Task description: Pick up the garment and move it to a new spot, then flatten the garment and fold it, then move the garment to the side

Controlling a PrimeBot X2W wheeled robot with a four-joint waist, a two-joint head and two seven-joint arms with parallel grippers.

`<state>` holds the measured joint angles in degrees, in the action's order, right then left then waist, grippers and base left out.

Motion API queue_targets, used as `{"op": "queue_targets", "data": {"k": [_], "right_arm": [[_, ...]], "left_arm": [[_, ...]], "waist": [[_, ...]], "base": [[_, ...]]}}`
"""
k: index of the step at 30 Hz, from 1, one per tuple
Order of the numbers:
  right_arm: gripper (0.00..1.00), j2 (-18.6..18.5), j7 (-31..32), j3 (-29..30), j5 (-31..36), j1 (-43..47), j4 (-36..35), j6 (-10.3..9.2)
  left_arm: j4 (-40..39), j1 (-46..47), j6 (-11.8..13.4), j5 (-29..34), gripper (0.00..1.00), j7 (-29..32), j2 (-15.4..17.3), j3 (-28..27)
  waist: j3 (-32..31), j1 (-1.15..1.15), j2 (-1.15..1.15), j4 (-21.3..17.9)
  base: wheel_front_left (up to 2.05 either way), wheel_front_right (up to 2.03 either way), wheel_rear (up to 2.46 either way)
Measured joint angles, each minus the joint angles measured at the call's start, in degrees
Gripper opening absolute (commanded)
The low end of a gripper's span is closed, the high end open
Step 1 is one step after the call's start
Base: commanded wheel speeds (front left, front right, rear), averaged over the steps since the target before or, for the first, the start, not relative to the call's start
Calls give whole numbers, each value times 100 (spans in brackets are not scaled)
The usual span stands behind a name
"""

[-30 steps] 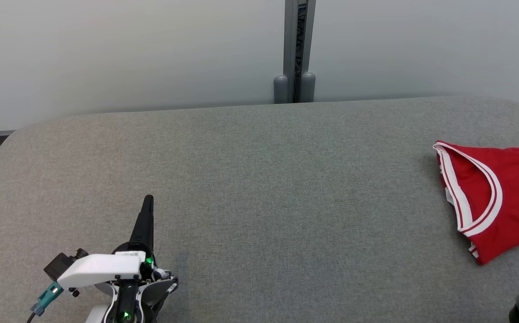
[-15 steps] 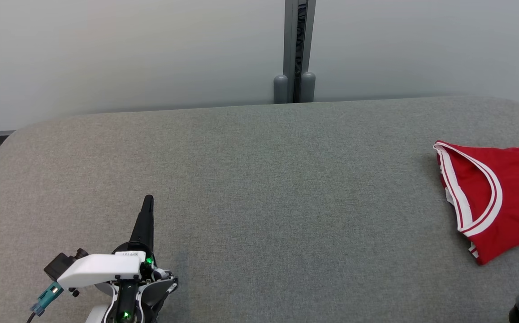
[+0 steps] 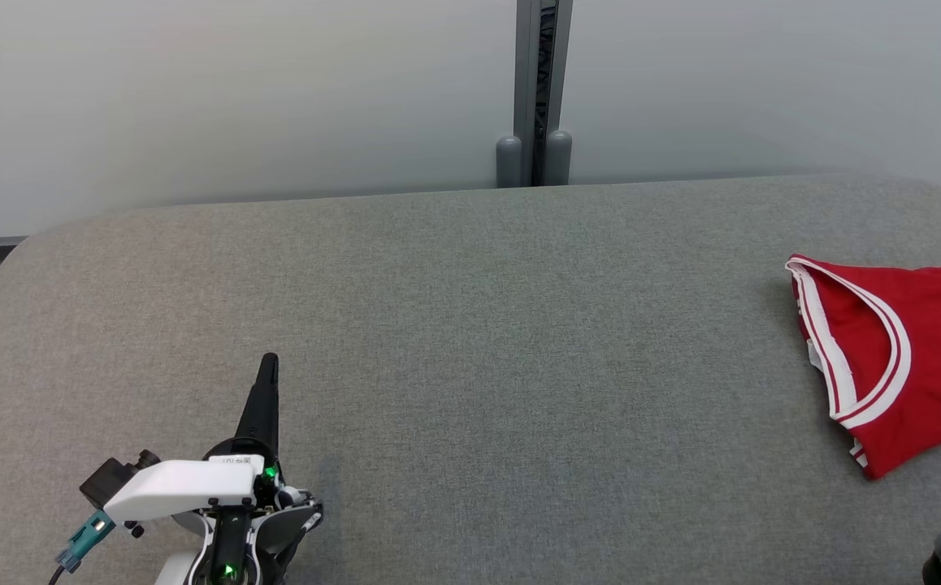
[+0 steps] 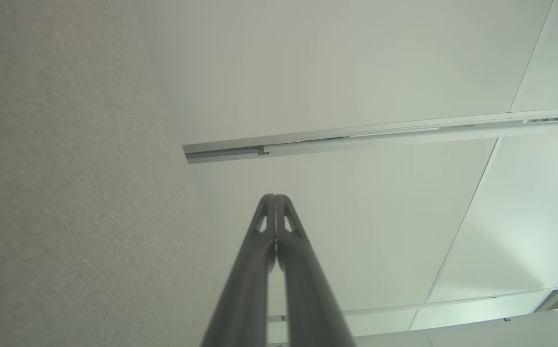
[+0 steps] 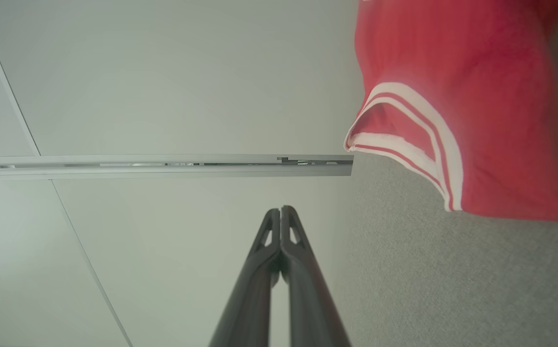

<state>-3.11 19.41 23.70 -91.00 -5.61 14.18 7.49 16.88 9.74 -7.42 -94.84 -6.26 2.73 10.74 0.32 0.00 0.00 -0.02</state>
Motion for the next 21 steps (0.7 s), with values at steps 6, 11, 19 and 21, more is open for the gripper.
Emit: {"op": "queue_targets", "data": {"k": [6, 11, 19, 21], "right_arm": [[0, 2, 1, 1, 12, -1, 0, 0], [0, 3, 2, 2, 13, -1, 0, 0], [0, 5, 7, 4, 14, -1, 0, 0], [0, 5, 7, 7, 14, -1, 0, 0]], "left_arm": [[0, 0, 0, 0, 0, 0, 0, 0], [1, 0, 0, 0, 0, 0, 0, 1], [0, 0, 0, 0, 0, 0, 0, 1], [0, 0, 0, 0, 0, 0, 0, 1]], "waist": [[0, 0, 0, 0], [0, 0, 0, 0], [0, 0, 0, 0], [0, 0, 0, 0]], "base": [[0, 0, 0], [0, 0, 0], [0, 0, 0], [0, 0, 0]]}}
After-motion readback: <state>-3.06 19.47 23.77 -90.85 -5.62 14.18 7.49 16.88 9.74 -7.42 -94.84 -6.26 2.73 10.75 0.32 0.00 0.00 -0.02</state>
